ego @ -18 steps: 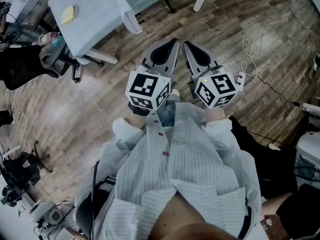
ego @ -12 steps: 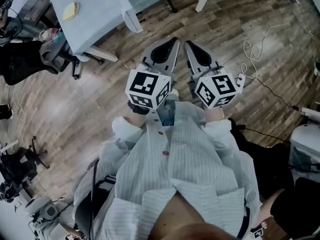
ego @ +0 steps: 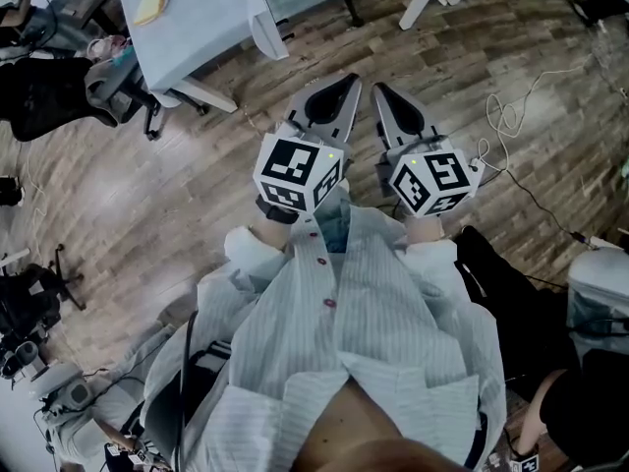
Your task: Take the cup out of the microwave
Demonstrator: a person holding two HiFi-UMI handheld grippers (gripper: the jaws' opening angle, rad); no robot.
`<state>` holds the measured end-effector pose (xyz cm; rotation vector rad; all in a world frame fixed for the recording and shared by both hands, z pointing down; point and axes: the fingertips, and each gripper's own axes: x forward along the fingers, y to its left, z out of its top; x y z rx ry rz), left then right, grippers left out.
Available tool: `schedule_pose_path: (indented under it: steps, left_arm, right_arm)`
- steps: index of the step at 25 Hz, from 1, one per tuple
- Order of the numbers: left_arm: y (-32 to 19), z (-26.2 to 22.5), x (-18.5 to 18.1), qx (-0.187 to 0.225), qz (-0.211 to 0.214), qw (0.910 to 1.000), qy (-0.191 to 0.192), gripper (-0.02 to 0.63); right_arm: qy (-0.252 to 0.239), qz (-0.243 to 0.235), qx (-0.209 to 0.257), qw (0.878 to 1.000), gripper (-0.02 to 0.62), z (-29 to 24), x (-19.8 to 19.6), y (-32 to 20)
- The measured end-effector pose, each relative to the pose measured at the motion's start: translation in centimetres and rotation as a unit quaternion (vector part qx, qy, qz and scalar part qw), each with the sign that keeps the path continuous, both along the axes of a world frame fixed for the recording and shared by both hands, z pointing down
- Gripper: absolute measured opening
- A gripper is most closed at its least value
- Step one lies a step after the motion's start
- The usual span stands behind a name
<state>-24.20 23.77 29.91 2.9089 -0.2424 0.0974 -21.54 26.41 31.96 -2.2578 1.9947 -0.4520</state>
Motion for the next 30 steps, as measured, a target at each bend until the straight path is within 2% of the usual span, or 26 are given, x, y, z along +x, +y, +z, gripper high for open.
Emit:
schedule_pose_path:
  steps: [3,10,30]
  left_arm:
    - [-0.8,0.2,-0.1,-0.004,-0.005,1.0,-0.003,0.008]
    - [-0.2,1.2,5.1,0.003,-0.006,1.0,-0.007,0.009]
    - [-13.6,1.1,17.1,-0.002,-0.003,0.9999,-0.009,0.008]
  right_arm:
    - [-0.004,-0.003,-0.004,1.0,0.035,0.2,-0.2,-0.5]
    - [-0.015,0.0,0.002,1.0,0.034,1.4,4.9,0.4]
    - [-0.006,0.009,-0.007,1.0,0.035,0.5,16.7,-13.0]
